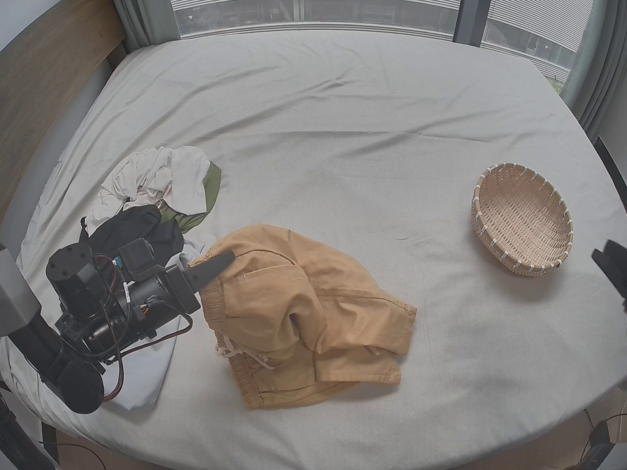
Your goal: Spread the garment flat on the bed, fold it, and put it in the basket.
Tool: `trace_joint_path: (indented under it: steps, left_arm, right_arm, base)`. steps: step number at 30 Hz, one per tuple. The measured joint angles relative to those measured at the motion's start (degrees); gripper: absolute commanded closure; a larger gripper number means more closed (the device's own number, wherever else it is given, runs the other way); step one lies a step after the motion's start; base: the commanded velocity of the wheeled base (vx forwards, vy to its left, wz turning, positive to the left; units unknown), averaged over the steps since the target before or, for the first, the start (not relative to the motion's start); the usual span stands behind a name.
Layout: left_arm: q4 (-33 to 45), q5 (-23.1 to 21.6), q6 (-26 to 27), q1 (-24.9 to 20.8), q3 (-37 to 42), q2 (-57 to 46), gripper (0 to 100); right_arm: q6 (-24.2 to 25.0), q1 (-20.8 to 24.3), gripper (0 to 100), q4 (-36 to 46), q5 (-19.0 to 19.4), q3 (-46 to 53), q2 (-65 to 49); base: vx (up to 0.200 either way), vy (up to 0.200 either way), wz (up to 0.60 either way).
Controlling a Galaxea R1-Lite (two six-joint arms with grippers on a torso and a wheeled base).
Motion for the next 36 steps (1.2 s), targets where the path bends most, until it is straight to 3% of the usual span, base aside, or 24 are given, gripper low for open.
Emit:
trace_joint_path:
  steps: [13, 36]
  left_arm:
    - [0.0, 0.3, 1.3, -1.3, 0.4, 0.1, 100]
    - [0.0, 0.3, 2.8, -1.4, 2.7, 0.3, 100]
  right_arm:
    - [1.0, 1.7, 0, -18.9, 2.7, 1.2, 28.3]
    - [0.9, 1.0, 0, -38.0, 1.7, 0.7, 55.2]
  base:
    - [0.0, 0.0, 0.0]
    - [0.0, 0.0, 0.0]
